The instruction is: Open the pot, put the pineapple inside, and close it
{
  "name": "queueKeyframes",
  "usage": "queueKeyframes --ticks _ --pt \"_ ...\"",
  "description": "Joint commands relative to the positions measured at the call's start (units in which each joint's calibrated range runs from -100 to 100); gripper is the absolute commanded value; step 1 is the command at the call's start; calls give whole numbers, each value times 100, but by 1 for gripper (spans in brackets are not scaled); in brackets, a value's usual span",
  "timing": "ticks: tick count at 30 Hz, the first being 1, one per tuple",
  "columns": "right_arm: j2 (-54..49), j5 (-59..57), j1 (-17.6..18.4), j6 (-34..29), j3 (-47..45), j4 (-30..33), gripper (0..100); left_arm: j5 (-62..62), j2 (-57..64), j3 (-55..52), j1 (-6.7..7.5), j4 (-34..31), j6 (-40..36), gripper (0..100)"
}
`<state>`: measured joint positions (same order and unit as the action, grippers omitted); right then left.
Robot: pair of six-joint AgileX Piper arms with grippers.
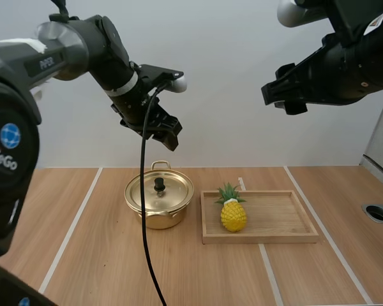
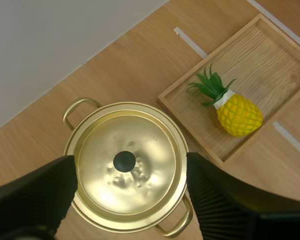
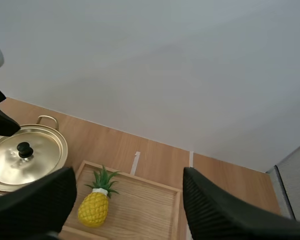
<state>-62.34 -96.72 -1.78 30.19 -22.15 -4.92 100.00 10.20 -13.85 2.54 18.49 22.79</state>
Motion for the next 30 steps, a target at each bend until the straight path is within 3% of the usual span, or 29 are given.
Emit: queueKeyframes --ticks 1,14,30 --pt "-62 29 -20 -4 52 192 100 0 -237 48 -3 17 100 100" --pt "-62 -244 -20 6 52 277 100 0 -1272 48 11 -593 270 100" --pt "-62 -228 -20 6 52 275 100 0 -1983 48 11 -507 605 100"
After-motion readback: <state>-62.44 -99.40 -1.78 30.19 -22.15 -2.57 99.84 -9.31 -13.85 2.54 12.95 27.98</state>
